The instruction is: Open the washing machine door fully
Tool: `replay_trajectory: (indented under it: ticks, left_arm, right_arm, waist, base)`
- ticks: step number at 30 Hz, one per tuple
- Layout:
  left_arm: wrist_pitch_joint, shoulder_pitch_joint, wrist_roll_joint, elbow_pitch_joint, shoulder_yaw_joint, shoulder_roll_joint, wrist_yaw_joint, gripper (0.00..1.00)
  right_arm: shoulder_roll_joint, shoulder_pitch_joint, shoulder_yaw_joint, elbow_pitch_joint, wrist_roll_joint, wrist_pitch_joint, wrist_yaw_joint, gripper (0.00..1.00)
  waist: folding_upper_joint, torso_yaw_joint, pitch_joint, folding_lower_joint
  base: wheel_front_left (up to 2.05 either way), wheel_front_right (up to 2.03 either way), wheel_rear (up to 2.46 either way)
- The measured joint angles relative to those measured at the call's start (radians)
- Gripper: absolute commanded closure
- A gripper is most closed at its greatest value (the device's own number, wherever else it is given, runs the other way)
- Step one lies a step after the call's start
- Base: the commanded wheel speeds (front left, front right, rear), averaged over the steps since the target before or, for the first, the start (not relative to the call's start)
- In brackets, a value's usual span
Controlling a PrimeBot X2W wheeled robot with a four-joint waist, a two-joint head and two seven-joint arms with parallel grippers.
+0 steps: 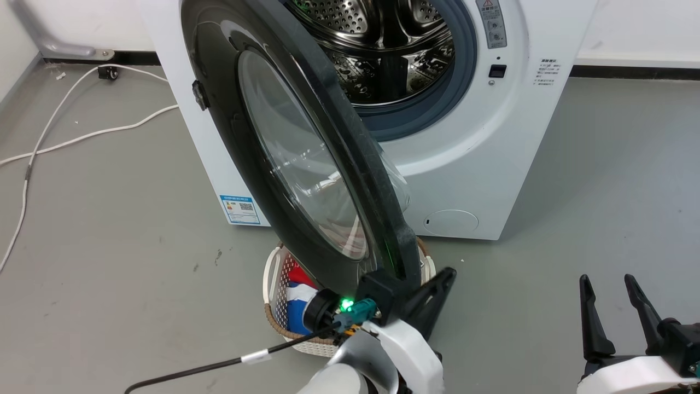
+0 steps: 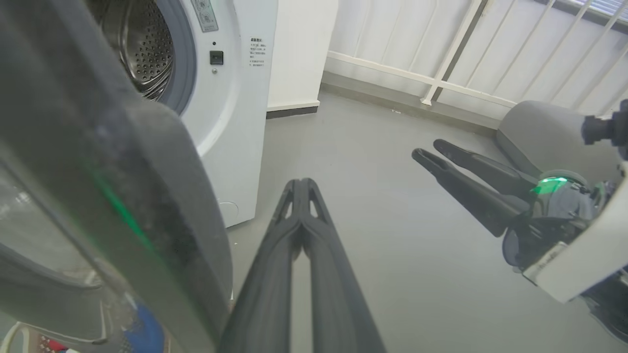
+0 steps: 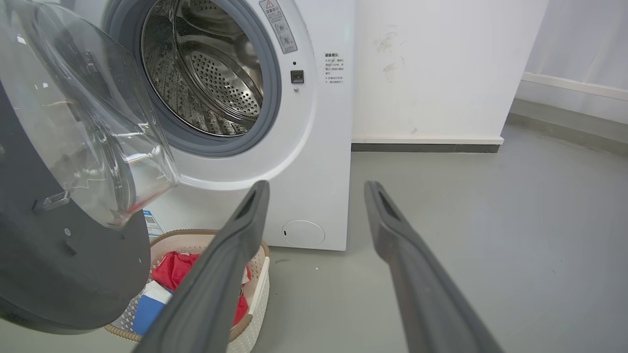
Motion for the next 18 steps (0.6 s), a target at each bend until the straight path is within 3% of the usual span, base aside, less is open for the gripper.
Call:
replay_trajectory:
  ticks: [7, 18]
  left_arm:
    - [-0.059, -0.032, -0.016, 0.046, 0.011, -0.001, 0.03, 1.0]
    - [-0.064, -0.013, -0.032, -0.014, 0.014, 0.011, 0.077, 1.0]
  right_arm:
    - [0.0, -0.002, -0.001, 0.007, 0.001, 0.004, 0.0, 0.0]
    - [0.0, -0.007, -0.003, 0.02, 0.011, 0.0, 0.0, 0.0]
  waist:
    - [0.0, 0.01, 0.01, 0.0]
    - [0.0, 0.042, 0.013, 0.0]
  base:
    - [0.0, 0.0, 0.0]
    - [0.0, 0.0, 0.0]
